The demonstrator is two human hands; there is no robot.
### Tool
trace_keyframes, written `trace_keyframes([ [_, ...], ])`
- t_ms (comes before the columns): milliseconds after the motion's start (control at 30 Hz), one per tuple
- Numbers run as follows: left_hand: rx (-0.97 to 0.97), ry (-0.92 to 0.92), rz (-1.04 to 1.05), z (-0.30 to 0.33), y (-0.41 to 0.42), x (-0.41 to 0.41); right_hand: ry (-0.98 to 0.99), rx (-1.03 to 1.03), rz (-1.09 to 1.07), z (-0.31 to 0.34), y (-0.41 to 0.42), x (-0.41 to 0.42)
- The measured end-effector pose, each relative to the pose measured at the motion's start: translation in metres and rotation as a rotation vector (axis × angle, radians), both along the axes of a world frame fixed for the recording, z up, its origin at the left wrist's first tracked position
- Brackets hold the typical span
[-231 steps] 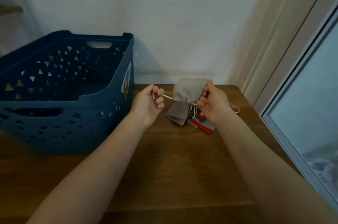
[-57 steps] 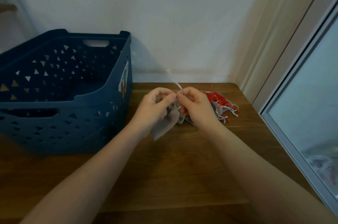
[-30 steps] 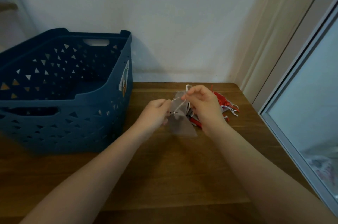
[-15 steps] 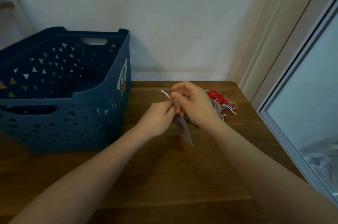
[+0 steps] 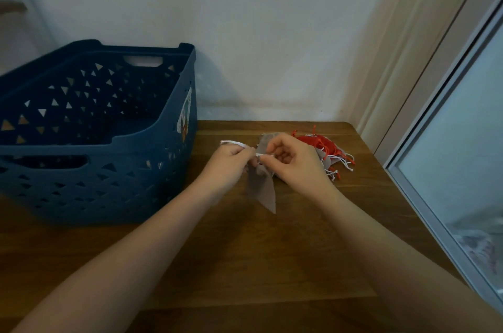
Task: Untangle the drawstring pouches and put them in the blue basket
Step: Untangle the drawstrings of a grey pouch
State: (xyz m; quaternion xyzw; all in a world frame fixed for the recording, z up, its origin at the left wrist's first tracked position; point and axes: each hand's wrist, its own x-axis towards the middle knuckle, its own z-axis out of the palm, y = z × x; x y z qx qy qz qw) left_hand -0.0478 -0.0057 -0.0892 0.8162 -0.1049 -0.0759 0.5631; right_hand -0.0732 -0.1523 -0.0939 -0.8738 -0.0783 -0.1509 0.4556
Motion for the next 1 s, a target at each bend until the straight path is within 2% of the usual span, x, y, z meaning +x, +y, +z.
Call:
trace_keyframes([
  [100,0.012,0.050,-0.027,-0.002,-0.001,-0.003,0.043,-0.085,0.025,0.001,0.000,0.000],
  [200,0.055,0.011,-0.019,-0.003,-0.001,-0.003,0.028,-0.246,0.063,0.004,0.003,0.000],
  [267,0.084,-0.015,-0.049,-0.001,0.002,-0.002,0.017,-0.284,0.068,0.006,0.004,0.001],
  [400,0.118,-0.038,-0.106,-0.001,0.003,0.000,0.107,-0.117,0.134,0.007,0.001,0.004],
  [500,0.155,-0.032,-0.131,-0.002,0.004,-0.001,0.139,-0.086,0.121,0.007,0.001,0.005],
  [700,-0.097,0.202,-0.111,-0.005,0.008,-0.004,0.064,-0.014,0.053,0.007,0.003,0.001],
  [833,-0.083,0.239,-0.089,-0.001,0.007,-0.004,-0.032,-0.167,-0.009,0.004,0.007,-0.004],
  [1000,0.086,0.038,-0.084,0.005,0.005,-0.009,-0.100,-0.464,-0.011,0.007,0.011,-0.005],
])
